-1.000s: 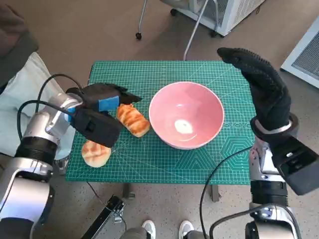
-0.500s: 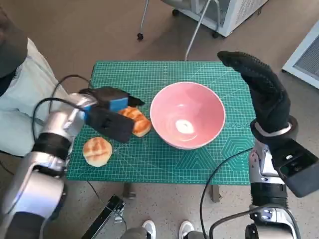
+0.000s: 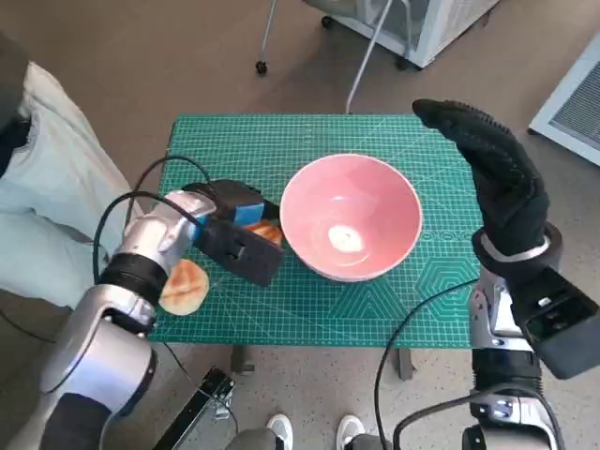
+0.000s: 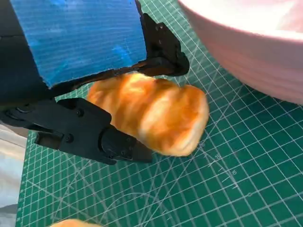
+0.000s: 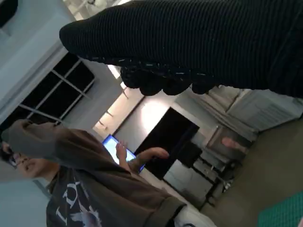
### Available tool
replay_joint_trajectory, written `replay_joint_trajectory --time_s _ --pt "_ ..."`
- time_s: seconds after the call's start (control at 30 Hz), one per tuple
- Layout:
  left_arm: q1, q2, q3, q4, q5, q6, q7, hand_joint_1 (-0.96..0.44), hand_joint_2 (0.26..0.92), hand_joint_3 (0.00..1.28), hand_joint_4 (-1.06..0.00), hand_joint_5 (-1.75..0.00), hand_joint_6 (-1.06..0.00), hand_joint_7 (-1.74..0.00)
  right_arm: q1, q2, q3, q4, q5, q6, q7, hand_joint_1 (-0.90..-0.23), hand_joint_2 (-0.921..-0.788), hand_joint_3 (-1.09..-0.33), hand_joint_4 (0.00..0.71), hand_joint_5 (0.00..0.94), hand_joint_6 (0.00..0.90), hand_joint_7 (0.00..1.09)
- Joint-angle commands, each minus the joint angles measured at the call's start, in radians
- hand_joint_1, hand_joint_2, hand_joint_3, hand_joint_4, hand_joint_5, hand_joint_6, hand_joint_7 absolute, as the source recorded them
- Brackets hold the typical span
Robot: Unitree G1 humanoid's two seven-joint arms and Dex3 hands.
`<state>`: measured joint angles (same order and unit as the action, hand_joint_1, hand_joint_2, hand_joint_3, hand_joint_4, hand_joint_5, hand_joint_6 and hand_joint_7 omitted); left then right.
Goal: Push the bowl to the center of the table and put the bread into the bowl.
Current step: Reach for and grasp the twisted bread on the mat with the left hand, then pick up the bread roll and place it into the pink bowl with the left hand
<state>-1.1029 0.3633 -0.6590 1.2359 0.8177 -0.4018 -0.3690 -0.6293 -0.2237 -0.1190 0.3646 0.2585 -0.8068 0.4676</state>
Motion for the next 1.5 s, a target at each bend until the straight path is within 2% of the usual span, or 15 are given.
replay_joint_trajectory --time_s 0.03,0.07,0.1,0.17,0.2,0.27,0.4,0.6,0.83,0.97,1.07,1.13,1.2,1.33,1.5 --pt "-0.006 -0.012 -0.036 0.03 0.032 0.004 0.021 -0.09 0.901 0.03 -0.62 -0.1 -0.66 -0.26 0.037 -0.009 0.0 -0.023 -0.024 0.021 -0.018 -0.651 -0.921 -0.752 0.2 0.056 -0.001 0.66" --pt "-0.005 -0.011 -0.039 0.034 0.033 0.002 0.023 -0.06 0.908 0.08 -0.61 -0.54 -0.59 -0.62 0.039 -0.01 0.0 -0.028 -0.026 0.024 -0.021 -0.649 -0.921 -0.753 0.199 0.057 -0.001 0.66" --pt "-0.003 -0.009 -0.041 0.037 0.032 0.0 0.024 -0.04 0.913 0.13 -0.59 -0.83 -0.54 -0.86 0.042 -0.011 0.0 -0.033 -0.028 0.026 -0.023 -0.647 -0.921 -0.754 0.199 0.057 -0.001 0.66" --pt "0.0 -0.003 -0.043 0.042 0.028 -0.007 0.024 -0.02 0.917 0.15 -0.59 -1.1 -0.53 -1.01 0.047 -0.013 -0.001 -0.042 -0.031 0.031 -0.029 -0.643 -0.921 -0.756 0.198 0.058 -0.001 0.66" --pt "0.001 0.001 -0.043 0.044 0.025 -0.009 0.024 -0.01 0.918 0.15 -0.6 -1.21 -0.54 -1.03 0.049 -0.014 -0.002 -0.045 -0.032 0.034 -0.031 -0.641 -0.921 -0.757 0.197 0.058 -0.001 0.66" --pt "0.001 0.01 -0.04 0.047 0.019 -0.014 0.022 -0.01 0.92 0.14 -0.59 -1.32 -0.57 -1.04 0.053 -0.015 -0.003 -0.052 -0.034 0.038 -0.035 -0.638 -0.921 -0.758 0.196 0.058 -0.001 0.66" --pt "-0.013 0.035 -0.031 0.051 0.009 -0.02 0.022 0.0 0.914 0.16 -0.55 -1.46 -0.63 -0.99 0.057 -0.015 -0.002 -0.059 -0.037 0.046 -0.042 -0.636 -0.921 -0.761 0.193 0.059 -0.001 0.66" --pt "-0.072 0.095 0.012 0.038 -0.026 -0.014 0.012 0.0 0.918 0.17 -0.48 -1.56 -0.67 -0.94 0.056 -0.011 0.002 -0.06 -0.034 0.055 -0.048 -0.635 -0.921 -0.762 0.19 0.061 -0.001 0.65" --pt "-0.147 0.17 0.099 0.002 -0.077 0.003 0.046 0.0 0.92 0.16 -0.48 -1.55 -0.67 -0.96 0.045 -0.009 0.004 -0.044 -0.029 0.053 -0.042 -0.636 -0.921 -0.758 0.189 0.064 -0.001 0.65" --pt "-0.188 0.204 0.149 -0.046 -0.098 0.025 0.094 0.0 0.917 0.15 -0.52 -1.46 -0.64 -1.03 0.039 -0.011 0.004 -0.036 -0.025 0.054 -0.037 -0.639 -0.921 -0.755 0.189 0.066 -0.001 0.65" --pt "-0.202 0.218 0.187 -0.109 -0.116 0.05 0.128 0.0 0.92 0.16 -0.56 -1.33 -0.57 -1.2 0.034 -0.014 0.003 -0.028 -0.021 0.053 -0.033 -0.641 -0.921 -0.753 0.187 0.067 -0.001 0.65" --pt "-0.18 0.222 0.24 -0.229 -0.149 0.068 0.166 0.0 0.92 0.22 -0.5 -1.35 -0.48 -1.34 0.028 -0.015 0.003 -0.022 -0.022 0.053 -0.033 -0.643 -0.921 -0.753 0.186 0.067 -0.001 0.65" --pt "-0.142 0.218 0.278 -0.356 -0.17 0.083 0.196 0.0 0.92 0.17 -0.57 -1.26 -0.52 -1.31 0.023 -0.015 0.003 -0.016 -0.02 0.053 -0.032 -0.646 -0.921 -0.754 0.186 0.068 -0.001 0.65" --pt "-0.088 0.193 0.305 -0.521 -0.191 0.055 0.239 0.0 0.92 0.13 -0.62 -1.22 -0.54 -1.27 0.014 -0.015 0.003 -0.004 -0.014 0.053 -0.024 -0.652 -0.921 -0.754 0.186 0.07 -0.001 0.65" --pt "-0.062 0.155 0.293 -0.606 -0.222 0.002 0.2 0.0 0.92 0.11 -0.66 -1.23 -0.56 -1.2 0.006 -0.013 0.005 0.005 -0.005 0.051 -0.015 -0.663 -0.921 -0.753 0.185 0.073 -0.001 0.65"
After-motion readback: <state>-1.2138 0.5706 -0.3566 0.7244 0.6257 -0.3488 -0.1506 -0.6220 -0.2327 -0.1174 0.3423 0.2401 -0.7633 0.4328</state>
